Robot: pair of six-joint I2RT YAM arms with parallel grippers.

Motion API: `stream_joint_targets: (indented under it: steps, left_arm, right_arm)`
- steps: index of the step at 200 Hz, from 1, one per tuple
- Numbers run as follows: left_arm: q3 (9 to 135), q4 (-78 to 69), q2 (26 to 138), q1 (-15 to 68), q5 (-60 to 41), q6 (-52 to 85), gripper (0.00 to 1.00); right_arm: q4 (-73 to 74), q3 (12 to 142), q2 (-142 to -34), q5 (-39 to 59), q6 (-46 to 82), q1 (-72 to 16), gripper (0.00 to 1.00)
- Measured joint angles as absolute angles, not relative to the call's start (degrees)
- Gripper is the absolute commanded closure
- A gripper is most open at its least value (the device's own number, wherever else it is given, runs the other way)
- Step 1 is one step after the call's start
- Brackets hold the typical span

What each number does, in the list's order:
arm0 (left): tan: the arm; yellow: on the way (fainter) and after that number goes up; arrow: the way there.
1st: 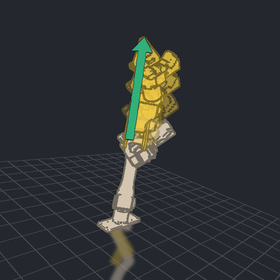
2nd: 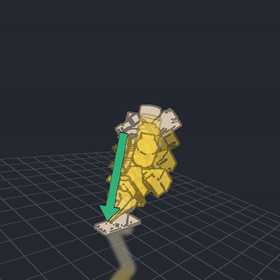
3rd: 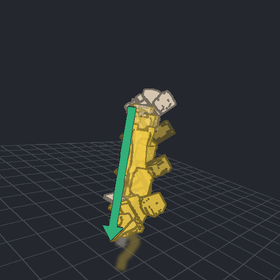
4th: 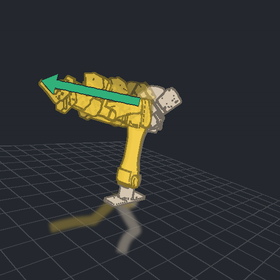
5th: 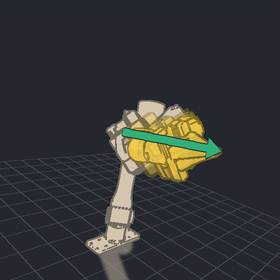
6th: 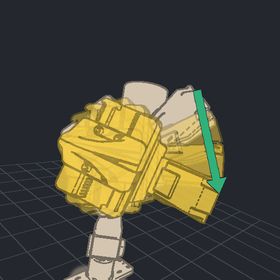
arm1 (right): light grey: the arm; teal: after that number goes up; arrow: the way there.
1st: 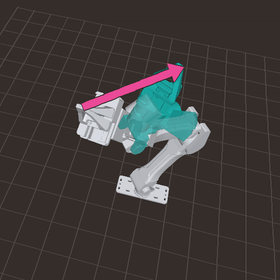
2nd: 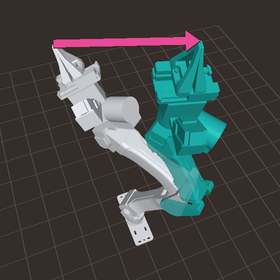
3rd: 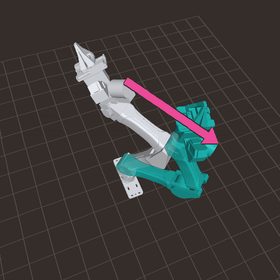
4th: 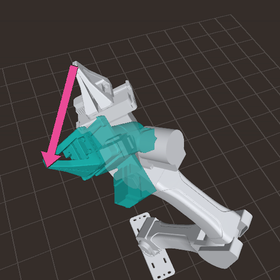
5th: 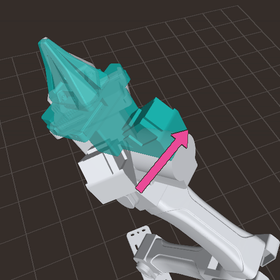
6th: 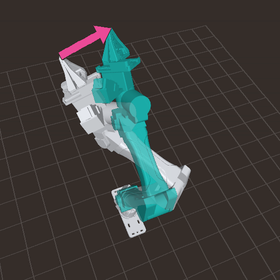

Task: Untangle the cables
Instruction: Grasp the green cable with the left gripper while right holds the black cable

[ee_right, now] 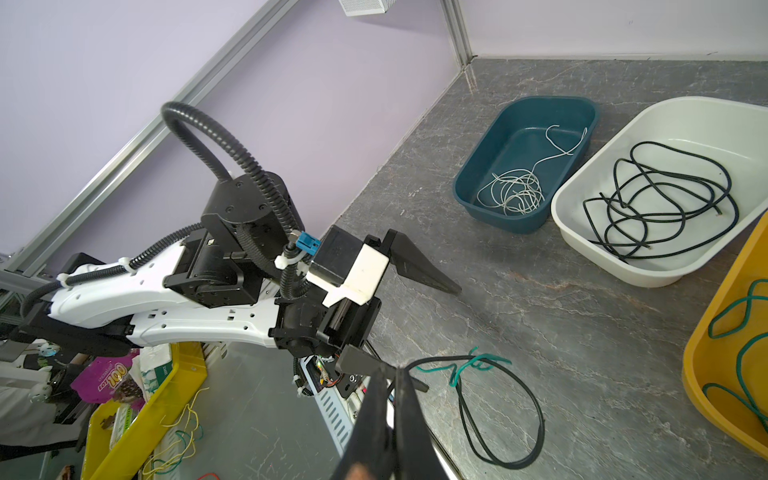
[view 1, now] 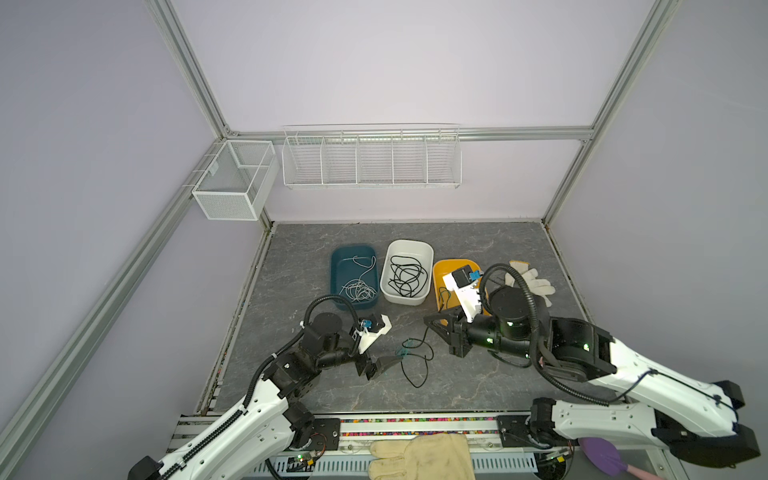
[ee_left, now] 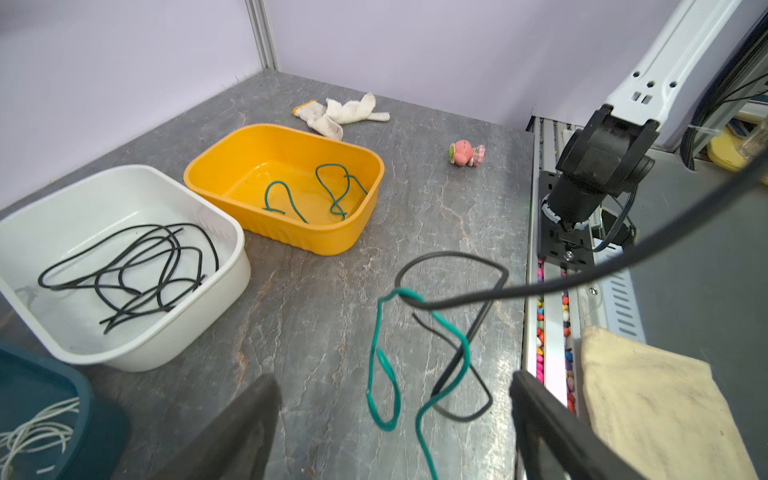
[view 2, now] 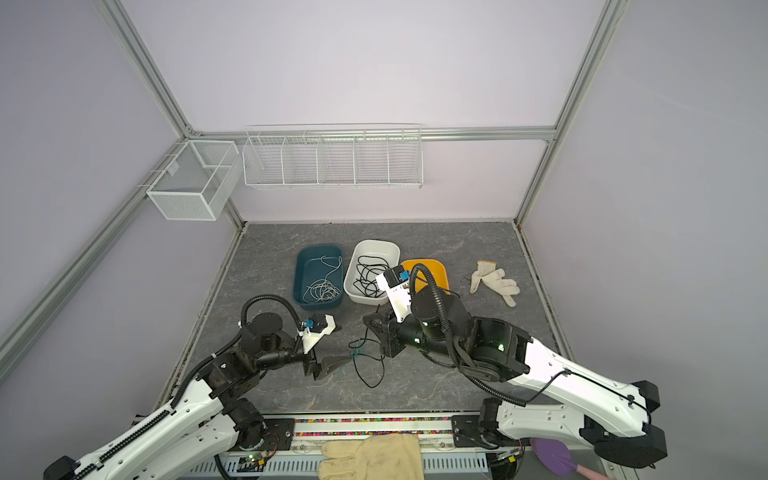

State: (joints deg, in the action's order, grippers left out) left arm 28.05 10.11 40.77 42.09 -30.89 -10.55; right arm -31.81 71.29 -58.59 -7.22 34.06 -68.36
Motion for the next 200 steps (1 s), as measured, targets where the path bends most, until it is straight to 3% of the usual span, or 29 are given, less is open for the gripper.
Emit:
stream_joint_targets:
  steps: [25,57,121,180,200]
  left_arm:
    - [28.05,7.16,41.41,42.19,-32.58,-7.55,0.25]
    - [28.14,5.85,43.68,43.18,-34.65,-5.48,0.56]
    - [28.42,6.55,46.22,43.57,-35.77,-4.95,0.69]
    - [29.12,7.57,48.12,43.57,-36.38,-5.13,0.72]
    - [29.12,7.62,48.12,43.57,-36.56,-5.10,0.78]
  right_arm:
    - [-31.79,71.68,-59.55,-6.92,34.09,-68.36,0.93]
    - [-31.70,72.14,-59.81,-6.72,34.24,-68.36,0.93]
    - [-31.97,73.23,-59.70,-6.81,34.28,-68.36,0.93]
    - [-31.94,73.23,-59.59,-6.76,34.52,-68.71,0.93]
    - [-31.92,73.23,-59.61,-6.79,34.52,-69.08,0.93]
